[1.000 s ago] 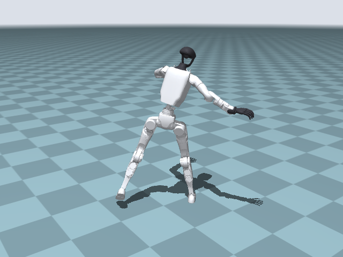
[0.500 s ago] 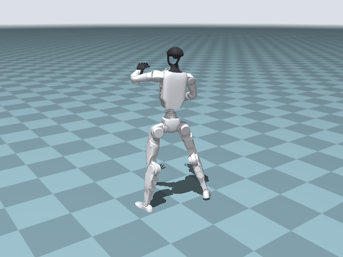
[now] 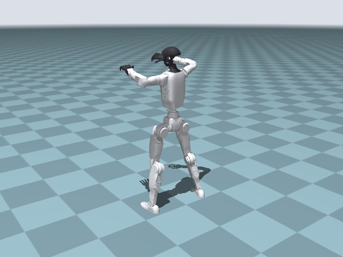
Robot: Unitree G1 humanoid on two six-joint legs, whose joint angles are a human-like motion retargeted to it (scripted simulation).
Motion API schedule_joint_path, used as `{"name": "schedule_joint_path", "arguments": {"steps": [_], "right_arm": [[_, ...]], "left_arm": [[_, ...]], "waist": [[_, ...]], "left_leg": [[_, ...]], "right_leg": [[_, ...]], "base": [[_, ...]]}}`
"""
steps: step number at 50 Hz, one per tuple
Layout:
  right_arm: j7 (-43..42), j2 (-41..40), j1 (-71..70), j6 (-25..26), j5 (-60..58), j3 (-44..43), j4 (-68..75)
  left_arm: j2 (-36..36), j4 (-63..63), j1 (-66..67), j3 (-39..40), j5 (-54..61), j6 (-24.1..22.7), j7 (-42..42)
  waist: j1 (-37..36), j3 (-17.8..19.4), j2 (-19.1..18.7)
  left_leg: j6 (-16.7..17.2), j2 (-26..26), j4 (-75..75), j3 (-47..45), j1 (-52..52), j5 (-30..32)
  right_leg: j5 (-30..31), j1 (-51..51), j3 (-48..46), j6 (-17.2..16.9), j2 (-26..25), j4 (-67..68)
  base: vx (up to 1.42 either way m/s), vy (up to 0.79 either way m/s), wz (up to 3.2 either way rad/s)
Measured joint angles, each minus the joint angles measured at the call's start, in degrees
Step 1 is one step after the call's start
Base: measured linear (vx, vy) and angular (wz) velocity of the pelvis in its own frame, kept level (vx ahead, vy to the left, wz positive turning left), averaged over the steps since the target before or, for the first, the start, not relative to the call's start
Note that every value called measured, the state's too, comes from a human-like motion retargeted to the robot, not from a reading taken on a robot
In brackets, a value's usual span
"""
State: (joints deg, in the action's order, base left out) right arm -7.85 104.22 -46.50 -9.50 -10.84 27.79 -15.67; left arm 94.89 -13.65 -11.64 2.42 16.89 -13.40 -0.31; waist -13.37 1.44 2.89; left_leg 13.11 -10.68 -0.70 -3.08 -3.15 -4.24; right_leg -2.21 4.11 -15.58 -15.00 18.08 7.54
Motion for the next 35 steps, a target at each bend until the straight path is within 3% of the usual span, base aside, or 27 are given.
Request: {"name": "schedule_joint_path", "arguments": {"steps": [3, 7, 11, 22, 26, 29, 33, 35], "right_arm": [[0.3, 4.6, -3.5, -0.2, 2.1, 2.6, -0.8], [0.3, 7.1, -9.1, -0.1, 2.9, 7.4, 0.5], [0.6, 6.8, -15.6, -0.4, 4.1, 13.5, 1.9], [0.5, 8.7, -29.0, -1.3, 7.2, 27.3, 4.1], [0.4, 12.2, -40.2, -1.6, 7.4, 38.3, 2.7], [1.3, 18.5, -56.1, -1.5, 5.8, 52.4, -0.8], [2.3, 18.8, -57.5, -0.8, 5.3, 52.4, -0.5], [1.7, 18.9, -57.6, -1.0, 3.0, 52.4, -0.8]], "left_arm": [[-5.7, -3.3, 30.0, 29.3, -0.2, -0.1, -1.1], [-10.9, -5.2, 43.4, 42.6, -0.5, -0.3, -1.2], [-15.3, -7.0, 50.3, 50.7, -0.2, -0.7, -0.6], [-17.5, -7.7, 50.5, 51.8, -0.1, -1.1, -0.2], [-16.5, -7.7, 47.5, 49.3, -0.7, -1.4, -0.2], [-14.1, -7.1, 42.3, 46.2, -1.4, -1.5, 0.1], [-13.2, -6.4, 39.9, 45.9, -2.9, -1.8, -0.5], [-13.4, -6.5, 39.4, 45.2, -2.3, -2.0, 0.6]], "waist": [[3.0, 0.0, -2.4], [6.0, -0.3, -4.2], [9.0, 0.2, -5.4], [12.9, 0.9, -7.2], [12.7, 1.1, -7.7], [11.2, 2.4, -7.1], [11.2, 5.5, -7.2], [11.5, 4.0, -7.5]], "left_leg": [[-0.2, -0.3, -1.0, 1.4, 1.1, -0.1], [-0.1, -1.0, -2.0, 2.3, 1.8, -0.3], [0.1, -1.8, -2.1, 2.2, 1.3, -0.4], [0.2, -1.8, -1.9, 0.7, -0.4, -1.0], [0.3, -1.7, -1.5, 0.1, -0.5, -1.1], [0.1, -1.4, -1.6, -0.2, -0.4, -1.3], [-0.3, -1.4, -1.9, -1.1, -0.9, -2.0], [-0.6, -0.8, -1.8, -1.1, -0.5, -1.6]], "right_leg": [[-0.5, 0.7, -1.4, 0.0, -0.4, -0.4], [-1.0, 1.1, -2.1, 0.0, -1.2, -0.4], [-1.4, 1.4, -2.1, 0.0, -1.9, -0.1], [-1.5, 2.1, -1.2, 0.0, -1.8, -0.7], [-1.2, 1.7, -0.9, 0.1, -1.6, -0.7], [-1.1, 1.2, -0.5, 0.2, -1.3, -0.6], [-2.2, -0.2, 0.1, 1.4, -0.9, 2.2], [-1.2, 0.3, 0.4, 0.3, -0.6, 0.2]], "base": [[0.06, -0.08, 0.36], [0.05, -0.08, 0.14], [0.03, -0.05, -0.01], [0.00, 0.00, 0.00], [0.00, 0.00, 0.00], [0.00, 0.00, 0.00], [0.01, 0.01, -0.10], [0.00, 0.00, 0.00]]}}
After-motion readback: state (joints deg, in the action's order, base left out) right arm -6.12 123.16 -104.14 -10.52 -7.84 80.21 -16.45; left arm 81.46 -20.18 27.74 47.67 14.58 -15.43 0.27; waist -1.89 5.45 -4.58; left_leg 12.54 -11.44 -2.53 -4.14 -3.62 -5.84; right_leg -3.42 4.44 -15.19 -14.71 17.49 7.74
